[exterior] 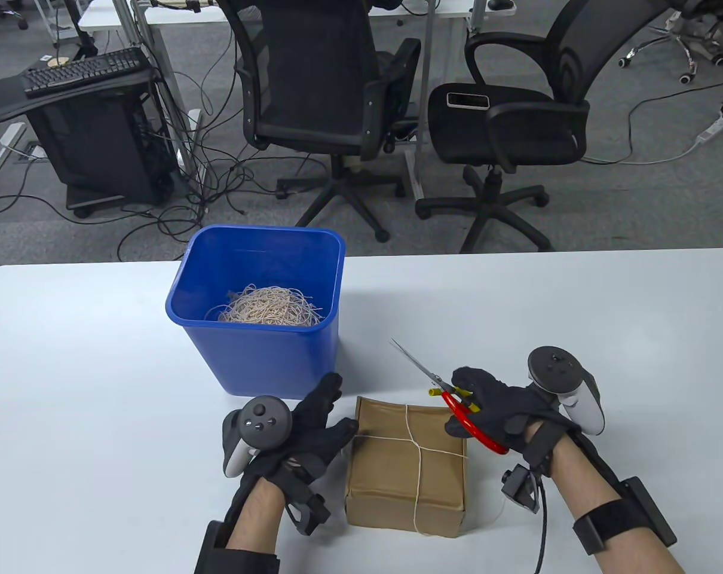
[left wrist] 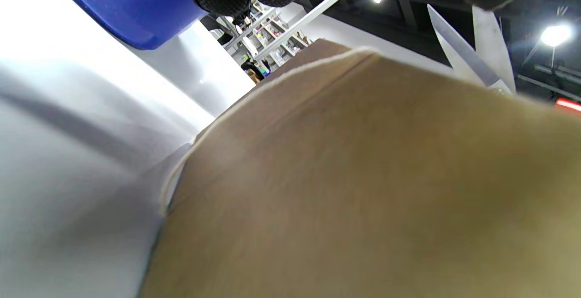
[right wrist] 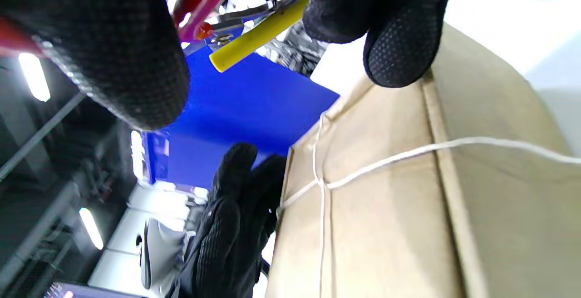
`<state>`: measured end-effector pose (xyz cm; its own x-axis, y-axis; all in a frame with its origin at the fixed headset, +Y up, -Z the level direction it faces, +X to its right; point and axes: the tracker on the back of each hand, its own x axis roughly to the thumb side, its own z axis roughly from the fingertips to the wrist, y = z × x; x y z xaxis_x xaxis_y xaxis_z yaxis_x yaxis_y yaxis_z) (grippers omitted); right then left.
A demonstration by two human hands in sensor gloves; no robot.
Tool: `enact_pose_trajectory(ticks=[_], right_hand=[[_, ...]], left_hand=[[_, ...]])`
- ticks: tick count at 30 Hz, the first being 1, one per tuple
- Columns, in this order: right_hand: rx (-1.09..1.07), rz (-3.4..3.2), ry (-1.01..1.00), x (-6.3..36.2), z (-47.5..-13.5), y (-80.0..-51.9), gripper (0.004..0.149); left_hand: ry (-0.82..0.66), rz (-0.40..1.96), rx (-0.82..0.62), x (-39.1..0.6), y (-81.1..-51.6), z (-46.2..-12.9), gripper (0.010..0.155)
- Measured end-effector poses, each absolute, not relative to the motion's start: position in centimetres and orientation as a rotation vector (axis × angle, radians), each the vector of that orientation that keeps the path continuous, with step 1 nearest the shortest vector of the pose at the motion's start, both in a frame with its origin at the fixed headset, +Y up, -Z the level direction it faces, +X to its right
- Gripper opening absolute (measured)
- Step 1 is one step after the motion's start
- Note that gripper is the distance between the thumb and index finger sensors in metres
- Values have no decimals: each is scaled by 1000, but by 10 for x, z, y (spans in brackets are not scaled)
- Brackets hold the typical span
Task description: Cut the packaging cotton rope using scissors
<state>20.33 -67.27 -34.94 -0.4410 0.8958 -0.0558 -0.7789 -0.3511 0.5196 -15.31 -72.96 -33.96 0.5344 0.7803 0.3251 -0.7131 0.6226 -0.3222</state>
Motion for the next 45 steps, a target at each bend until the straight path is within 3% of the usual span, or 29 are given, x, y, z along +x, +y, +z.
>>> enact_pose_trajectory(ticks=[7,12,22,27,35,43,45], right_hand=[[299,2040,647,209,-347,-661,96],[291,2096,833,213,-346,-655,96],[218,2201,1075,226,-347,-644,94],[210,2223,1136,212,-358,-648,94],[221,2237,1191,184,-377,-652,95],[263,2209,1149,183,-380,-664,88],[332,2204,1047,183,-384,-665,77]], left_hand=[[-527,769,-241,-138,-735,-339,79],[-526,773,-347,-139,-740,-339,76],[-518,783,-347,-138,-740,-340,76],[-520,786,-353,-138,-741,-339,76],[-523,794,-355,-137,-742,-339,77],[-520,795,-359,-137,-742,-339,77],[-520,800,-359,-137,-742,-339,77]])
